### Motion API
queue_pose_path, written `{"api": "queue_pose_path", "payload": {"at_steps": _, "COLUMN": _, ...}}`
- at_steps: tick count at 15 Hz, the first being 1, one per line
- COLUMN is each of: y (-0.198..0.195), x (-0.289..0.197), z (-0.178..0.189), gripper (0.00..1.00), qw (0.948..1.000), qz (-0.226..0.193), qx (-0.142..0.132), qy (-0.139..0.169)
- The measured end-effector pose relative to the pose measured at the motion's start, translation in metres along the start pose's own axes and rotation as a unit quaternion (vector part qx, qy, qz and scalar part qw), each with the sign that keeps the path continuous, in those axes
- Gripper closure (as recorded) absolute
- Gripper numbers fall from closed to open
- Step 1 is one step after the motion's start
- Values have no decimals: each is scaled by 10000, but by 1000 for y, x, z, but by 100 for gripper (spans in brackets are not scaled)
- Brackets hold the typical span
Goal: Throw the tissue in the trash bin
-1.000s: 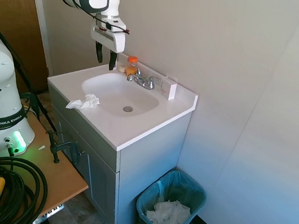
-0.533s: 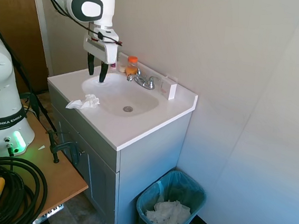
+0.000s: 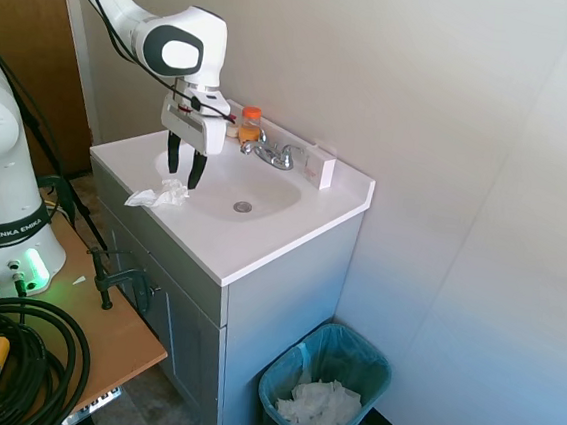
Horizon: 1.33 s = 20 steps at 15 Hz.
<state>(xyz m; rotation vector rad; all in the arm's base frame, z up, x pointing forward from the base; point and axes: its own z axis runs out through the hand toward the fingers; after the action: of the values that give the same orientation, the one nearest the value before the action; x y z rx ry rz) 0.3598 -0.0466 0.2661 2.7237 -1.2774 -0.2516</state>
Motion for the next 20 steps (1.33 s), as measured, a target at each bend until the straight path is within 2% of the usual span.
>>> {"api": "queue_pose_path", "payload": {"at_steps": 3, "y": -1, "x": 4, "z": 14, "gripper": 0, "qw": 10000, "qz": -18, "qx": -29, "qy": -67}}
{"api": "queue_pose_path", "payload": {"at_steps": 4, "y": 0, "x": 5, "z": 17, "gripper": 100, "qw": 10000, "qz": -22, "qx": -30, "qy": -85}}
{"api": "queue_pose_path", "payload": {"at_steps": 20, "y": -1, "x": 6, "z": 30, "gripper": 100, "qw": 9994, "qz": -25, "qx": 59, "qy": -331}}
